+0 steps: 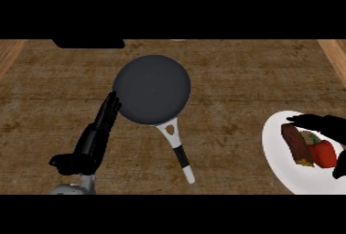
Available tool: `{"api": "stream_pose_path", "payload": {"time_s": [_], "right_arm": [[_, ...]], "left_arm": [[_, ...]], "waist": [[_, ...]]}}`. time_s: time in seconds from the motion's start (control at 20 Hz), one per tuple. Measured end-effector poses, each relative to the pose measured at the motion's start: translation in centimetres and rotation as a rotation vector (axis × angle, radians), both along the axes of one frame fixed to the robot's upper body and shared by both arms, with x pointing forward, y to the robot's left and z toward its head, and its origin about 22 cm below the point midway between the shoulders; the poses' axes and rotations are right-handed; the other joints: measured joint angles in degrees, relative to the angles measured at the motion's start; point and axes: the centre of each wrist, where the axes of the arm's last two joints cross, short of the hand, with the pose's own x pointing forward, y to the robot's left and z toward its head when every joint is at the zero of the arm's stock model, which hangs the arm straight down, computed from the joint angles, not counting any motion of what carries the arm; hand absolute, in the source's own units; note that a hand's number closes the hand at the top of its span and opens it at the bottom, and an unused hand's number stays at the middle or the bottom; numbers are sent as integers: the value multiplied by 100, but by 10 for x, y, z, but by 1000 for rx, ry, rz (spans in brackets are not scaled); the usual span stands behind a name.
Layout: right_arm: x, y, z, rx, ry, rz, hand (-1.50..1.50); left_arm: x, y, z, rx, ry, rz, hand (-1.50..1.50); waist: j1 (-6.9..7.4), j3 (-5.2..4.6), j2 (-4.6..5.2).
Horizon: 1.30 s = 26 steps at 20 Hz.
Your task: Pick the bell pepper from the plate and place it in the pan
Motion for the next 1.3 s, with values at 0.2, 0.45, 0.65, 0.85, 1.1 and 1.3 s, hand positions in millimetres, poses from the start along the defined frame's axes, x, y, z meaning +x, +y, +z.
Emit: {"api": "stream_pose_path", "payload": {"time_s": [0.2, 0.45, 0.65, 0.85, 1.1, 1.3], "right_arm": [[0, 2, -5, -52, -43, 90, 150], [7, 7, -7, -66, -91, 130, 150], [7, -1, -5, -41, -133, 131, 150], [7, -6, -5, 0, -204, 96, 150], [22, 24, -1, 93, -346, 21, 150], [46, 99, -12, 146, -410, -33, 150]], "left_arm": [[1, 3, 0, 5, -5, -1, 0], [1, 2, 1, 7, -3, 0, 0], [5, 2, 1, 0, 2, 6, 0], [3, 2, -4, 5, -2, 5, 0], [2, 5, -4, 7, 6, 18, 0], [2, 3, -4, 12, 15, 4, 0]], "waist": [[12, -48, -29], [8, -74, -52], [2, -65, -46], [-17, -53, -26], [-104, -38, -61], [-22, -128, -168]]}}
